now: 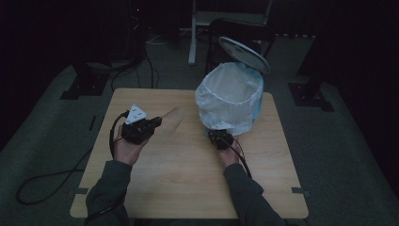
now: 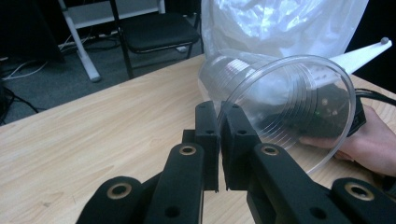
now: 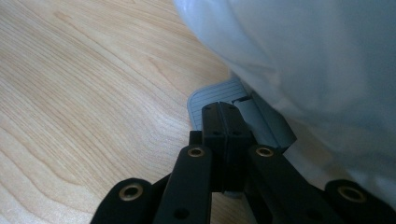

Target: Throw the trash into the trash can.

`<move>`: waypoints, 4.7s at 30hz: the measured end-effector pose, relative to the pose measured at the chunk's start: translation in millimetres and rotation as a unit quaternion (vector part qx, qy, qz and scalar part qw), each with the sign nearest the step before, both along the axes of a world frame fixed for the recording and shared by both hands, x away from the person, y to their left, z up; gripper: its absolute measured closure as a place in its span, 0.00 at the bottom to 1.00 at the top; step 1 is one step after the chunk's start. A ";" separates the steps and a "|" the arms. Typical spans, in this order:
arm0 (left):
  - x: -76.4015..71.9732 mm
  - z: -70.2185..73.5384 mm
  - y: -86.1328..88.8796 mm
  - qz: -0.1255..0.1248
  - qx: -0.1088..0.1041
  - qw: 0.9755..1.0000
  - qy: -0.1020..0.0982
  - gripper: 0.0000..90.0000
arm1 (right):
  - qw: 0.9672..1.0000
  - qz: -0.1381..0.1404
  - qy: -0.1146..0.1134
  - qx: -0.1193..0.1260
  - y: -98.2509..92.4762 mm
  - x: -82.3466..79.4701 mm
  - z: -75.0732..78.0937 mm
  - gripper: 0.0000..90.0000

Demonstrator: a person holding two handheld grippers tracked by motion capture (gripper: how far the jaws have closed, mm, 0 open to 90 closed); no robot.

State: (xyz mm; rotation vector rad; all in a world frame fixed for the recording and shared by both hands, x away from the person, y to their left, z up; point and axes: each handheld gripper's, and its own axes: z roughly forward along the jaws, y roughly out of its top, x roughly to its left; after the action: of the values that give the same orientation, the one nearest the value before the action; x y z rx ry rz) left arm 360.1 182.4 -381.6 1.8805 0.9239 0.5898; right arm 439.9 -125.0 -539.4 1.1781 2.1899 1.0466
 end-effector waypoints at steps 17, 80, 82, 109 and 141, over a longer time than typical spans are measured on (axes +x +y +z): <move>11.6 14.1 -10.2 -0.006 -0.001 1.000 -0.010 0.97 | 1.000 -0.001 0.001 0.002 0.2 -0.3 0.1 1.00; 51.5 54.9 -47.4 -0.035 0.003 0.999 -0.026 0.97 | 1.000 0.000 0.000 0.001 -0.5 -0.2 -0.3 1.00; 52.9 55.7 -49.0 -0.035 0.003 0.999 -0.026 0.97 | 1.000 0.000 -0.001 0.002 -0.5 -0.2 -0.3 1.00; 73.2 68.3 -67.2 -0.043 -0.001 0.999 -0.023 0.97 | 1.000 0.000 -0.001 0.002 -0.5 -0.1 -0.3 1.00; 84.1 91.0 -94.2 -0.057 -0.004 0.998 -0.037 0.97 | 1.000 0.002 0.000 0.003 -0.7 0.0 -0.3 1.00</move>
State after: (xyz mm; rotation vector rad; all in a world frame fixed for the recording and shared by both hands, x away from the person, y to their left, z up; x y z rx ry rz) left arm 444.2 88.2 -290.6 1.8786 0.7637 0.5822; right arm 439.9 -125.7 -539.8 1.1771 2.1910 1.0551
